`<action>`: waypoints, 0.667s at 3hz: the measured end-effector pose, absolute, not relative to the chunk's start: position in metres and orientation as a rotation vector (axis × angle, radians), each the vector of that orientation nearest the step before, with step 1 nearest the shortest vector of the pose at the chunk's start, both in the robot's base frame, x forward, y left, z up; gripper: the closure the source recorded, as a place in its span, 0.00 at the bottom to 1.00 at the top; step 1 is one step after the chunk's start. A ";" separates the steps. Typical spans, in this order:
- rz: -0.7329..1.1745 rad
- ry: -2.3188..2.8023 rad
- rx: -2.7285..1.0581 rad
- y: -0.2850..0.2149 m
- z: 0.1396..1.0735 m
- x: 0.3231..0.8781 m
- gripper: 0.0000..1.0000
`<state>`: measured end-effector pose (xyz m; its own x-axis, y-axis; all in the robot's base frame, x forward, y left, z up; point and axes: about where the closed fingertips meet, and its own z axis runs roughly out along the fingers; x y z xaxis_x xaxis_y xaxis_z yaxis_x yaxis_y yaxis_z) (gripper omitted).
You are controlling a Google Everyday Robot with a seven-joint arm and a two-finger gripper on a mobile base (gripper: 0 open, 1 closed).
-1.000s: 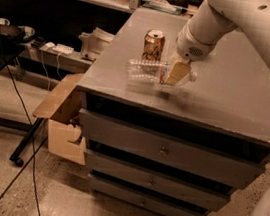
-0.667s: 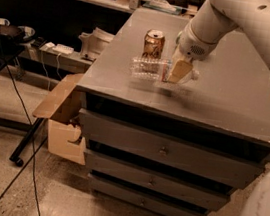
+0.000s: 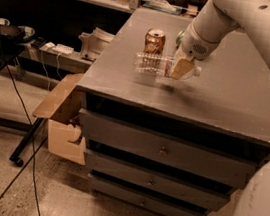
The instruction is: Move water bottle near orange can
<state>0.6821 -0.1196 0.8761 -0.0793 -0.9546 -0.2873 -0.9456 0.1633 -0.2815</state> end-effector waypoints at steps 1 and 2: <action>-0.028 2.048 -1.805 -0.119 0.874 0.682 0.13; -0.025 2.049 -1.809 -0.117 0.871 0.683 0.00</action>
Offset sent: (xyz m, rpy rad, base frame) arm 0.0003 0.0009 -0.0019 -0.0003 0.0026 0.0013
